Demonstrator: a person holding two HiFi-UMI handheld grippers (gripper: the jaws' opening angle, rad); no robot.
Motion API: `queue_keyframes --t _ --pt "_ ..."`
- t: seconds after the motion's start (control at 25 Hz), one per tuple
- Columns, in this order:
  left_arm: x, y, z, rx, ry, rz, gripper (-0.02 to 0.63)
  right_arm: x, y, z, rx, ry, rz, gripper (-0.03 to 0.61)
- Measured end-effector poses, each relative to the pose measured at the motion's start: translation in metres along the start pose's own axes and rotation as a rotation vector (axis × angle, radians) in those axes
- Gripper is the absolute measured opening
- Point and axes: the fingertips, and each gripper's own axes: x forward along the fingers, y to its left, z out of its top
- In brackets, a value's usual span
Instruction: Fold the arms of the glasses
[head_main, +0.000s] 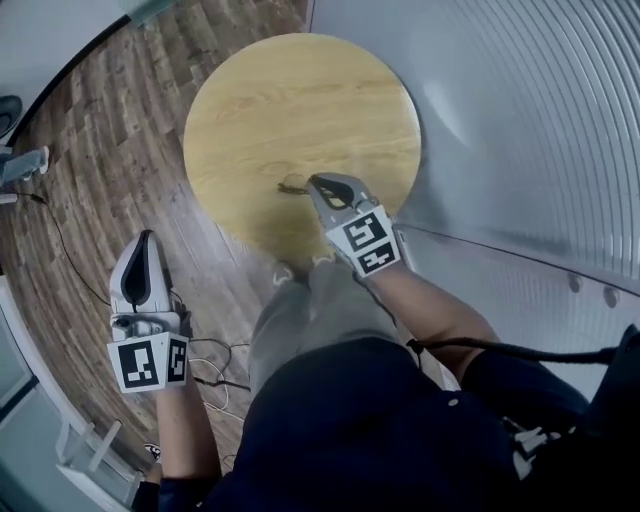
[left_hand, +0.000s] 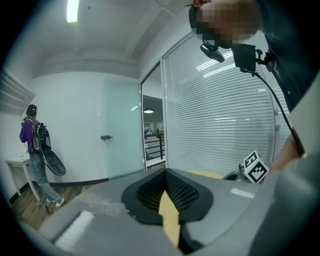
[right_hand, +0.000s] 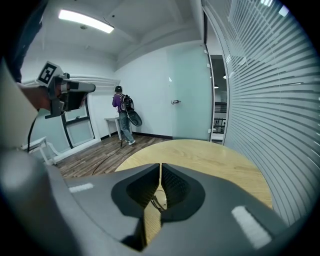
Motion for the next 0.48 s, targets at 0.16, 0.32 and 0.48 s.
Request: queue_keyframes --t 0.16,0.32,0.48 --pt "-0.001 -0.003 -0.003 -0.001 0.004 0.003 0.003 0.000 0.002 -0.004 0.005 -0.002 0.007 0.020" --pt "0.001 -0.013 -0.007 0.006 0.000 0.007 0.003 -0.002 -0.002 -0.016 0.010 -0.006 0.010 0.020" --pt "0.000 -0.026 -0.004 0.012 0.003 0.012 0.003 -0.011 -0.007 -0.020 0.012 -0.008 0.021 0.020"
